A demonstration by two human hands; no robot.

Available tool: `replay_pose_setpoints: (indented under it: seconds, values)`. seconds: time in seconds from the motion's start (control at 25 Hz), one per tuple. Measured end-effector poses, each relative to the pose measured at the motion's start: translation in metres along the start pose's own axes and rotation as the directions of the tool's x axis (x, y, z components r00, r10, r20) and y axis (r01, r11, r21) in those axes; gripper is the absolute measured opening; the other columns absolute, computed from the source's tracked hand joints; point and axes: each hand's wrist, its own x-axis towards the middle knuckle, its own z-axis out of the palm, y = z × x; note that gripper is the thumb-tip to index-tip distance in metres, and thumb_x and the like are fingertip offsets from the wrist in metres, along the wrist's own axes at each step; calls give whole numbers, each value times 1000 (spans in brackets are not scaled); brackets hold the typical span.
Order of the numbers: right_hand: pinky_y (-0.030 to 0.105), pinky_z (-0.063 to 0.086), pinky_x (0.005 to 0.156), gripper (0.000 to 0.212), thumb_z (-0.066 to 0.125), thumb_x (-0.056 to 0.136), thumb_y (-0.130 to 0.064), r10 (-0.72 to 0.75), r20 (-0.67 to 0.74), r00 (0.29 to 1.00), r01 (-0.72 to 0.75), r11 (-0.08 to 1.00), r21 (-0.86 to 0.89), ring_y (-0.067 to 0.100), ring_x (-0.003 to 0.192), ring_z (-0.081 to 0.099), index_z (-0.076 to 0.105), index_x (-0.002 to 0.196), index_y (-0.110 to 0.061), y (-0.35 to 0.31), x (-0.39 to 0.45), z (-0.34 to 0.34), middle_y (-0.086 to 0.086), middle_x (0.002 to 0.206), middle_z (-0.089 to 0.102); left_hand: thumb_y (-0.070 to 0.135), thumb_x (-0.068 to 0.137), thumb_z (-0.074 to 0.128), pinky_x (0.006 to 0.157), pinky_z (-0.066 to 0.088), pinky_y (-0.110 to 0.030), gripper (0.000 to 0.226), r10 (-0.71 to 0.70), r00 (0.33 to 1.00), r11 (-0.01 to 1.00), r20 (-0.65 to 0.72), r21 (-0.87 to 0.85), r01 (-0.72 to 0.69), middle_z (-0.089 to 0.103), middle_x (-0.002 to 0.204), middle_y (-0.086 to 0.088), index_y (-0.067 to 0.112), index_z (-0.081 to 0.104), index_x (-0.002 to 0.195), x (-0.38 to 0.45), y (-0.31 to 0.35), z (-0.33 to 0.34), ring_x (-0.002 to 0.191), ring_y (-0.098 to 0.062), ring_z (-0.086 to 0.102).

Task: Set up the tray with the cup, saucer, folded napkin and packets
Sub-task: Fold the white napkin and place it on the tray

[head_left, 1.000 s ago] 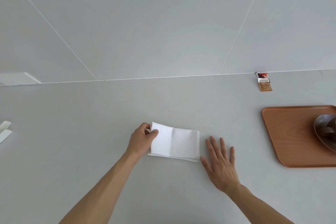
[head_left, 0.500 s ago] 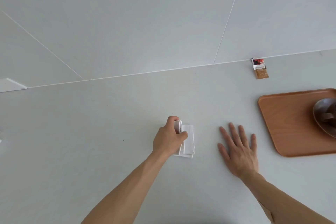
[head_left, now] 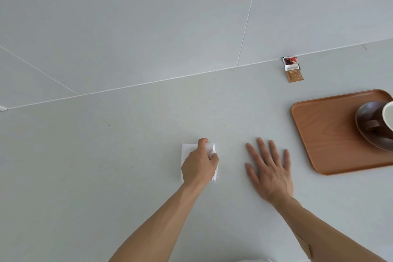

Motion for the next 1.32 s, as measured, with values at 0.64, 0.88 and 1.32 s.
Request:
replay_pose_setpoints:
  seconds: [0.64,0.88,1.32]
  values:
    - [55,0,120,59,16,97,-57,5,8,1000,-5,1000,-1,19,151,-8,-1,152,-45,0,1,0,-9,164,2,50,102,14,120,12,-52,58,593,789,647,159,488,-585,3,165,3,29,11,155,-2,-74,8,151,-21,3]
    - [56,2,120,59,18,97,-56,5,5,1000,-5,1000,-7,20,151,-5,0,153,-45,0,0,0,-9,164,4,56,99,16,120,5,-50,67,525,843,697,116,511,-504,3,165,-2,22,5,156,-1,-69,18,151,-21,1]
    - [56,-2,119,58,15,98,-54,49,53,997,-49,999,0,22,151,-6,9,154,-39,-14,2,-11,-6,165,3,59,95,4,118,-16,-44,69,501,842,713,201,455,-533,-26,160,5,27,-16,153,4,-63,11,146,-15,-25]
